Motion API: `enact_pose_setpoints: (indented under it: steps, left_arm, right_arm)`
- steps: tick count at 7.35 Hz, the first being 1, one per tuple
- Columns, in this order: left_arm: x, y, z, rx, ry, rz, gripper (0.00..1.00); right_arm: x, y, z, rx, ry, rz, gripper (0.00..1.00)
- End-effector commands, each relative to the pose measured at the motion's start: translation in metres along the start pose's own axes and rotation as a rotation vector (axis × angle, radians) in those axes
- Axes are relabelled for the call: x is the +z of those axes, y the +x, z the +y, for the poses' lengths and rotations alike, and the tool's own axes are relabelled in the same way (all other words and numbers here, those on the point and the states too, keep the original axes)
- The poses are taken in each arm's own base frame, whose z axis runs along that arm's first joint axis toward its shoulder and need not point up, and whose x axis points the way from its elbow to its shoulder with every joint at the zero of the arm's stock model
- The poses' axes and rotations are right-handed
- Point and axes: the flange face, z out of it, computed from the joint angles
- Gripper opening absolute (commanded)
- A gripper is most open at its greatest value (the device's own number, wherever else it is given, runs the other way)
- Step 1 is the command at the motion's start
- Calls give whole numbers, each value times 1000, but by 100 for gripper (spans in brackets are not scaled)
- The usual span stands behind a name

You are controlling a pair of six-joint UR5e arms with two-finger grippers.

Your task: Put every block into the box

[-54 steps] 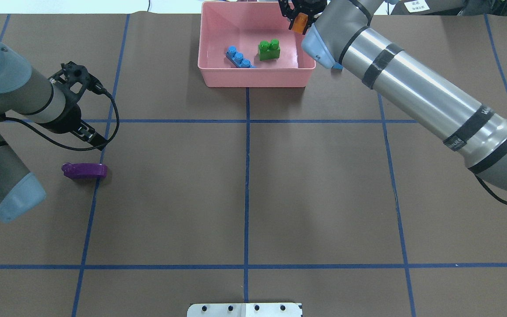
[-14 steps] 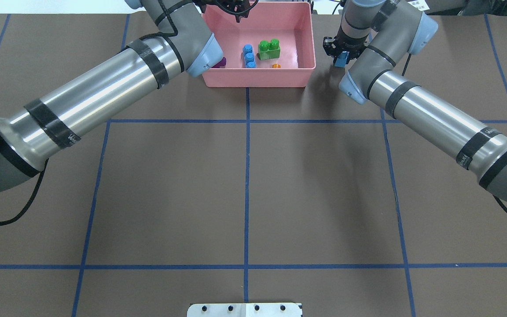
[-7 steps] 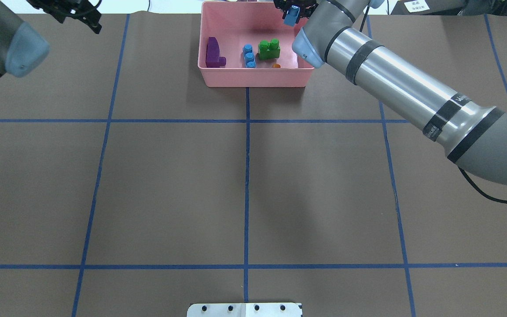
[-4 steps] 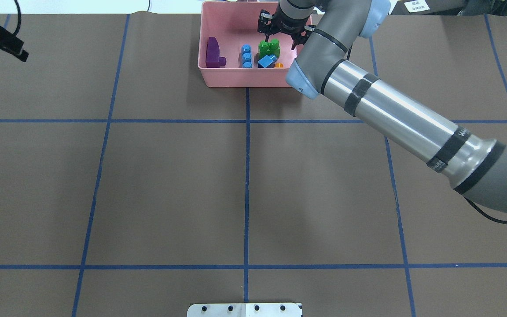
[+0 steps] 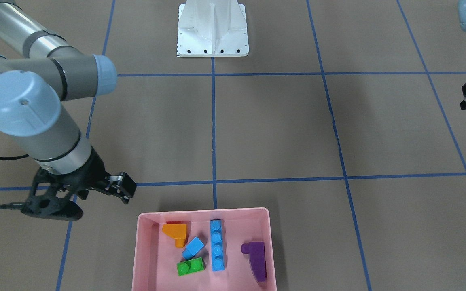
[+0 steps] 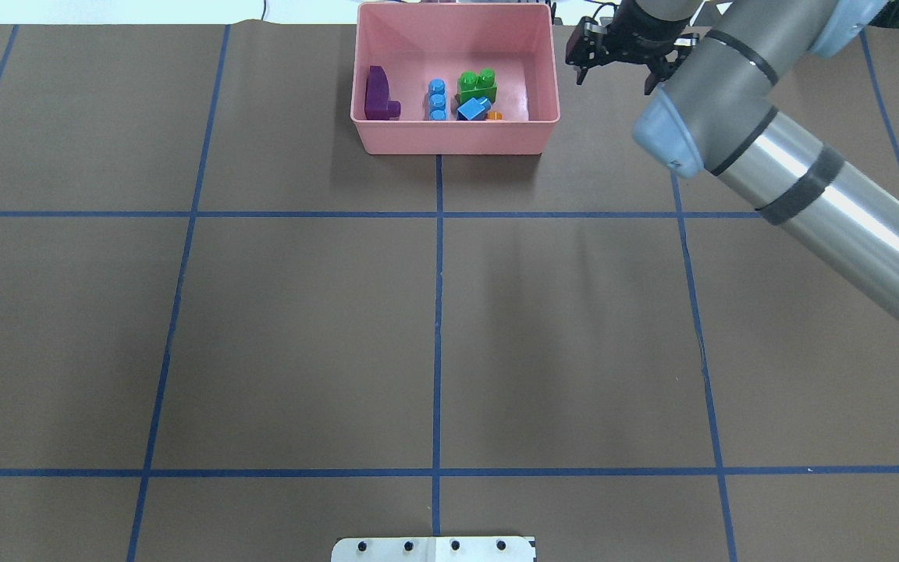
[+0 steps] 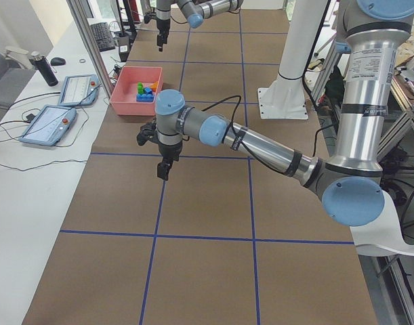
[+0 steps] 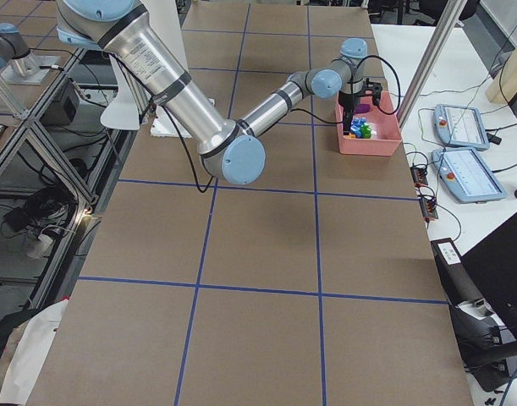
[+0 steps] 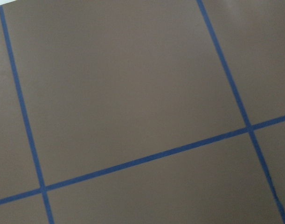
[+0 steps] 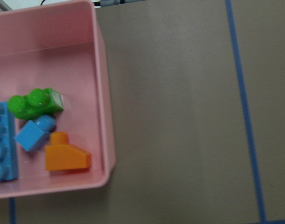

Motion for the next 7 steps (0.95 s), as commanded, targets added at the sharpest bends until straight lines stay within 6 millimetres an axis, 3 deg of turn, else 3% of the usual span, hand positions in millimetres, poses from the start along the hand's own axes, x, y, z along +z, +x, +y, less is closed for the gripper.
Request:
enact_pose_setpoints:
  steps: [1,2,3,4,5,7]
  left_arm:
    - [-23,-39,29,-27,-47,66,100]
    - [-18,-47,41,-13,-59,86,100]
    - [-2,-59,70,-37,-91,93,100]
    - [2,-62,78,-38,-100,93,100]
    - [7,-66,87,-49,-116,95,100]
    - [10,-68,88,-62,-124,85,100]
  right_arm:
    - [-45,131,37,-49,-58,27,100]
    - [-58,209,53,-69,-76,16,100]
    - [-72,283,64,-86,-83,10,100]
    - [-80,354,77,-96,-88,19,100]
    - [-76,410,95,-149,-111,34,100]
    - [-70,454,110,-185,-141,44,100]
